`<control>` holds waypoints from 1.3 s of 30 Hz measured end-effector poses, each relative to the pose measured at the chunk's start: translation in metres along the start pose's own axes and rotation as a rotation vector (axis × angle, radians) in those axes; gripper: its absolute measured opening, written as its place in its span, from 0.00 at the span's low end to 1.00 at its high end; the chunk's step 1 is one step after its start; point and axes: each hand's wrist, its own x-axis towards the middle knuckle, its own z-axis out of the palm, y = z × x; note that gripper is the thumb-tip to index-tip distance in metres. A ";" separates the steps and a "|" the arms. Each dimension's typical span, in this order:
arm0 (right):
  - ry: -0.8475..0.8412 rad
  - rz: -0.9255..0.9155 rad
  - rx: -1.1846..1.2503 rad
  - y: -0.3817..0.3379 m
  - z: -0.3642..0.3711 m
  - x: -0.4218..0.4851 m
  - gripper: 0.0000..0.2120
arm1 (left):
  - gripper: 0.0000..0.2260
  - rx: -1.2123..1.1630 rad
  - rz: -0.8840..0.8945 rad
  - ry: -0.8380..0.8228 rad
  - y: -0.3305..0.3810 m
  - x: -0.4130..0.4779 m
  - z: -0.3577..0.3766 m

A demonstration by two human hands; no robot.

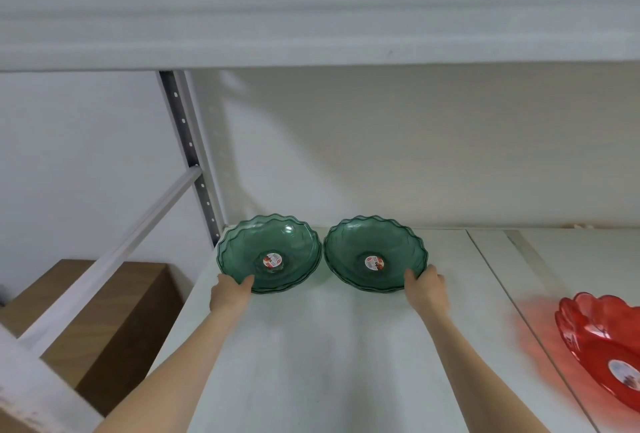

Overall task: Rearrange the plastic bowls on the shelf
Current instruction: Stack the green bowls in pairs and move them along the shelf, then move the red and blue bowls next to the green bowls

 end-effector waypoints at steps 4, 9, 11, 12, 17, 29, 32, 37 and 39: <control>0.011 -0.147 -0.137 0.000 -0.017 -0.023 0.31 | 0.32 0.199 0.127 0.044 0.013 -0.036 -0.008; 0.059 -0.328 -0.366 0.009 -0.056 -0.063 0.35 | 0.34 0.455 0.353 0.081 0.039 -0.101 -0.023; 0.062 -0.367 -0.436 0.016 -0.075 -0.080 0.36 | 0.34 0.517 0.446 0.114 0.048 -0.129 -0.026; 0.063 -0.379 -0.457 0.021 -0.084 -0.090 0.36 | 0.34 0.548 0.487 0.126 0.052 -0.143 -0.027; 0.100 -0.396 -0.510 0.047 -0.138 -0.131 0.38 | 0.36 0.671 0.577 0.103 0.067 -0.208 -0.022; 0.206 -0.291 -0.484 0.147 -0.268 -0.140 0.40 | 0.43 0.628 0.595 0.051 0.121 -0.348 0.069; 0.210 -0.274 -0.498 0.176 -0.305 -0.129 0.41 | 0.43 0.602 0.578 0.028 0.138 -0.381 0.101; 0.194 -0.294 -0.557 0.226 -0.375 -0.107 0.41 | 0.43 0.568 0.516 0.020 0.163 -0.440 0.158; 0.175 -0.309 -0.577 0.244 -0.402 -0.098 0.41 | 0.42 0.560 0.499 0.034 0.173 -0.463 0.180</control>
